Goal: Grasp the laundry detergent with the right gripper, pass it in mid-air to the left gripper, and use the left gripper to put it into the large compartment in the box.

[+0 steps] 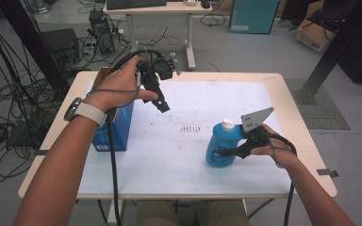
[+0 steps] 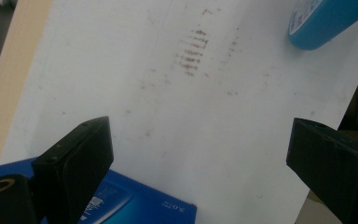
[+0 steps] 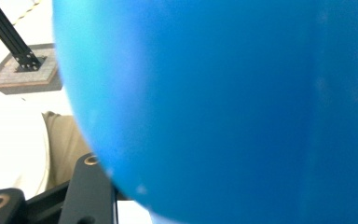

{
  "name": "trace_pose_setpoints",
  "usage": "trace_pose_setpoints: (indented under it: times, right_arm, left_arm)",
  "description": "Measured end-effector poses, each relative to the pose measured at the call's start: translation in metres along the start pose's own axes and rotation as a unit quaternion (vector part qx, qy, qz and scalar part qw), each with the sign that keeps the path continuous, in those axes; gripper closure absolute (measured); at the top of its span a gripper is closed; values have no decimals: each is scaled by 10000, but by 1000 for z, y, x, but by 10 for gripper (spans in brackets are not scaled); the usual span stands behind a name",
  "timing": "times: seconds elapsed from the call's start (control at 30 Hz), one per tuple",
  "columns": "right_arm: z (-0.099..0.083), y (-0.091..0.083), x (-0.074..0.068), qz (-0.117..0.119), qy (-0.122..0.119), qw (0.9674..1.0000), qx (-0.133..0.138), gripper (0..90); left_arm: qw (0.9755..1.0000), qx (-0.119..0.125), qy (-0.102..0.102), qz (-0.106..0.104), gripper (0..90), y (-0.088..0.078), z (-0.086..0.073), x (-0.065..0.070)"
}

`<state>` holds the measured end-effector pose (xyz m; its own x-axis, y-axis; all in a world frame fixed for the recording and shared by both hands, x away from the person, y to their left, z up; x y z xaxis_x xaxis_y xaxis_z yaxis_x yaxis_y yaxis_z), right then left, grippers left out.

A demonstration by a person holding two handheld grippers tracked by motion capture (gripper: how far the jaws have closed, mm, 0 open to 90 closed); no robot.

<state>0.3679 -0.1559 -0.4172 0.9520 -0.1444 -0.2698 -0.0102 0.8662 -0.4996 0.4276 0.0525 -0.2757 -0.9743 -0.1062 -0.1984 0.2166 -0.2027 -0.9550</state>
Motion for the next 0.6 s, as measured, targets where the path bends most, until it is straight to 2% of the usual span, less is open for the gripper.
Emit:
trace_pose_setpoints:
  times: [0.23,0.47,0.6]
  right_arm:
    - [14,-8,-7,36,99,9999,-103,430]
    - [36,-20,-20,92,0,9998,-155,430]
    - [44,-24,-23,122,-28,9998,-156,430]
  left_arm:
    - [9998,88,176,93,55,-16,16,14]
    - [9991,209,349,108,49,-35,32,30]
    - [9989,249,385,106,48,-39,37,35]
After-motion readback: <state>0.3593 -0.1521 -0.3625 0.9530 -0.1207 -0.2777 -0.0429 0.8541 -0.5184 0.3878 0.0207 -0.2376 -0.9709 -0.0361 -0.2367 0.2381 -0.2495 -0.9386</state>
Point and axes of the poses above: each handheld gripper's, and its own axes: y roughly forward along the jaws, z roughly out of its top, x roughly to its right, the point moved 9 cm from there along y, roughly forward along the jaws, and after that the axes turned 14 degrees about y, right-handed, at the moved point
